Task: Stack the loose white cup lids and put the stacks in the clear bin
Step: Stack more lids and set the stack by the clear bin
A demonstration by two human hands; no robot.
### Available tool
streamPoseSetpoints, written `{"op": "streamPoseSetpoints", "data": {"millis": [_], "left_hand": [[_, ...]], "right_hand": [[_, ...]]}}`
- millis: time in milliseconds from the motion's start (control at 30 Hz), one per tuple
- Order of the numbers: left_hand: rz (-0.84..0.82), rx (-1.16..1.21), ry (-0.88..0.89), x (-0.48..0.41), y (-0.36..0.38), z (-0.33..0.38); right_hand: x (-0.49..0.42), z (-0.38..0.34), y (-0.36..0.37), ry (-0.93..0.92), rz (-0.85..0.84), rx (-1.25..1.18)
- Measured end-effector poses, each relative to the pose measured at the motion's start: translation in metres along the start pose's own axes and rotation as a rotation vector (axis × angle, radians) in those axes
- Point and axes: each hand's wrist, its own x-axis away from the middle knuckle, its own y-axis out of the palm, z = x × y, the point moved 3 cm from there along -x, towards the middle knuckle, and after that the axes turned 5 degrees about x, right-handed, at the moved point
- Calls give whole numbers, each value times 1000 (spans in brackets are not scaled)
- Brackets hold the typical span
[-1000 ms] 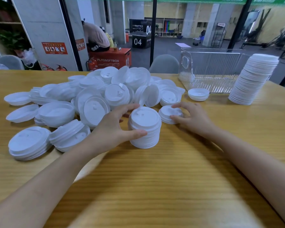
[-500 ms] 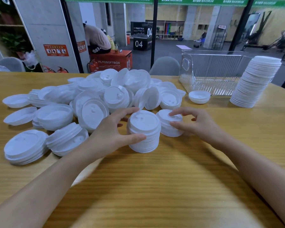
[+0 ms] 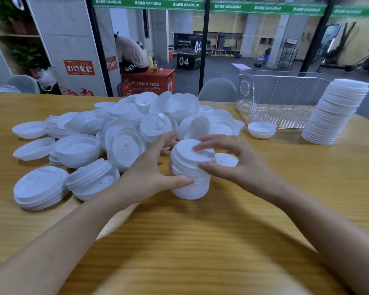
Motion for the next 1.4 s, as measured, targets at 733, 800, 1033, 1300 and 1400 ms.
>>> {"op": "streamPoseSetpoints", "data": {"millis": [733, 800, 1033, 1300, 1400], "left_hand": [[3, -3, 0, 0, -3, -2], [2, -1, -1, 0, -2, -2], [-9, -2, -11, 0, -1, -3], [-9, 4, -15, 0, 1, -2], [1, 22, -10, 0, 1, -1]], "right_hand": [[12, 75, -17, 245, -94, 391], [11, 80, -15, 275, -156, 447], [10, 85, -16, 254, -68, 379], [8, 44, -23, 174, 102, 11], [9, 23, -20, 80, 74, -32]]}}
